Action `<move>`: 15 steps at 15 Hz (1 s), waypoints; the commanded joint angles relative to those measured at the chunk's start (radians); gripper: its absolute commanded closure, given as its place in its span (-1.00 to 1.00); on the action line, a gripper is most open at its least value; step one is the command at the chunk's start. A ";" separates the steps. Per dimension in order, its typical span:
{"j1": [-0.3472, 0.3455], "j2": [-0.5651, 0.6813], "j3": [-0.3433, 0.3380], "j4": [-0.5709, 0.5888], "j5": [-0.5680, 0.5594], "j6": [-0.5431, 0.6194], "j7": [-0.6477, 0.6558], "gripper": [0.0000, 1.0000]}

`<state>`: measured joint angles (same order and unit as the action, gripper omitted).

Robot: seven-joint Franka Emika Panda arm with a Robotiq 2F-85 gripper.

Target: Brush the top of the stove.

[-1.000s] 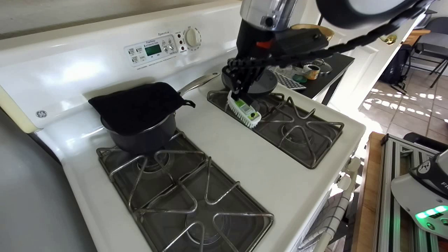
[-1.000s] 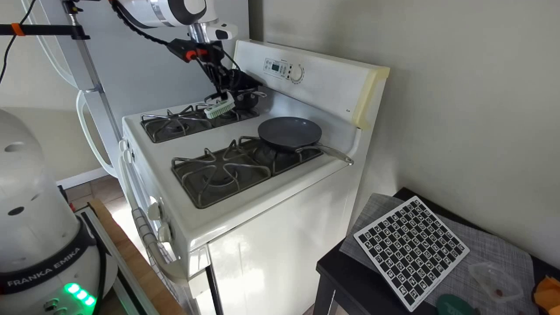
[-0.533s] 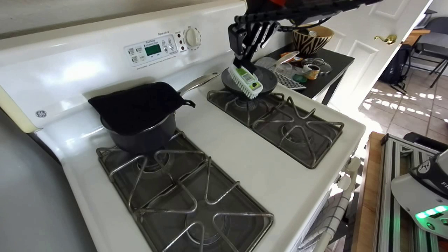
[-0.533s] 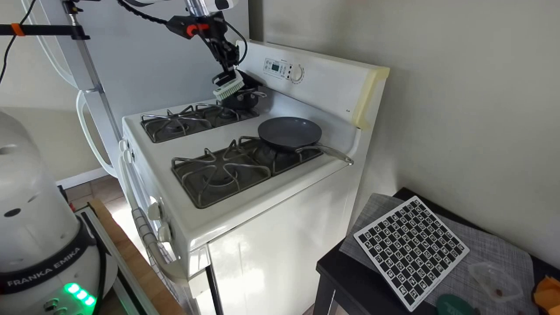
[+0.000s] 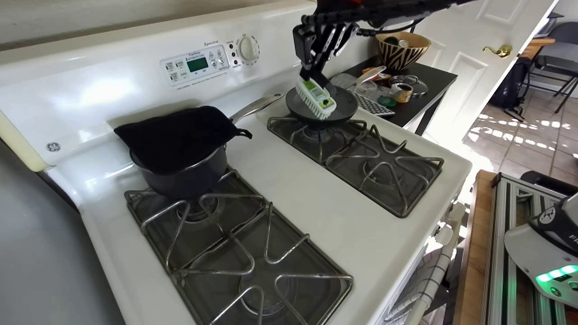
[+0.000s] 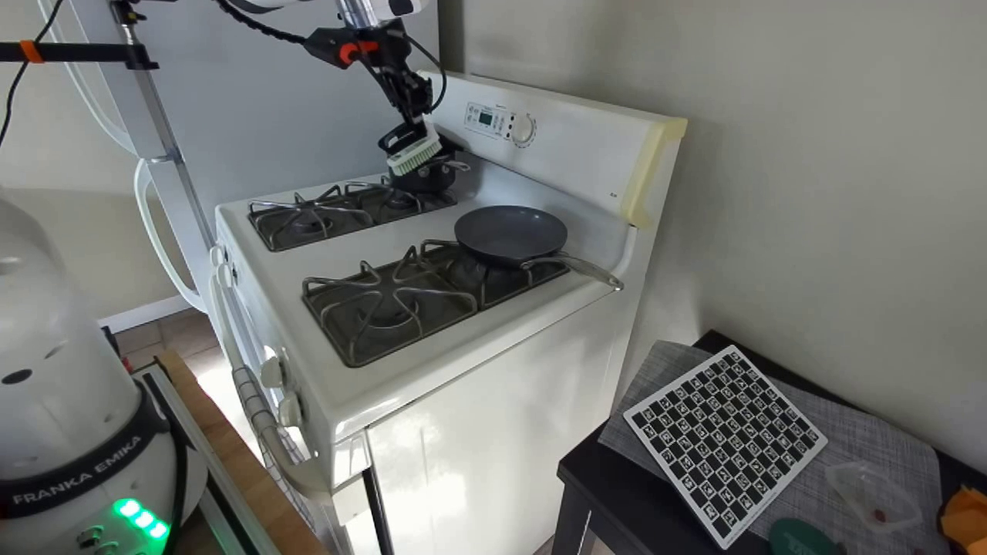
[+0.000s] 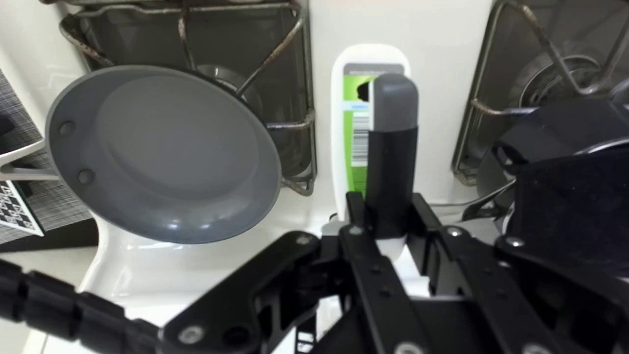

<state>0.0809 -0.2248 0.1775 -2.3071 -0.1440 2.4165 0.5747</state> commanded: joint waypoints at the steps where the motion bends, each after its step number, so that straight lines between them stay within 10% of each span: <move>1: -0.067 -0.017 -0.025 0.034 -0.037 0.034 0.009 0.92; 15: -0.165 0.018 -0.165 0.184 -0.039 0.075 -0.244 0.92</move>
<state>-0.0795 -0.2067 0.0089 -2.1243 -0.1866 2.4936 0.3337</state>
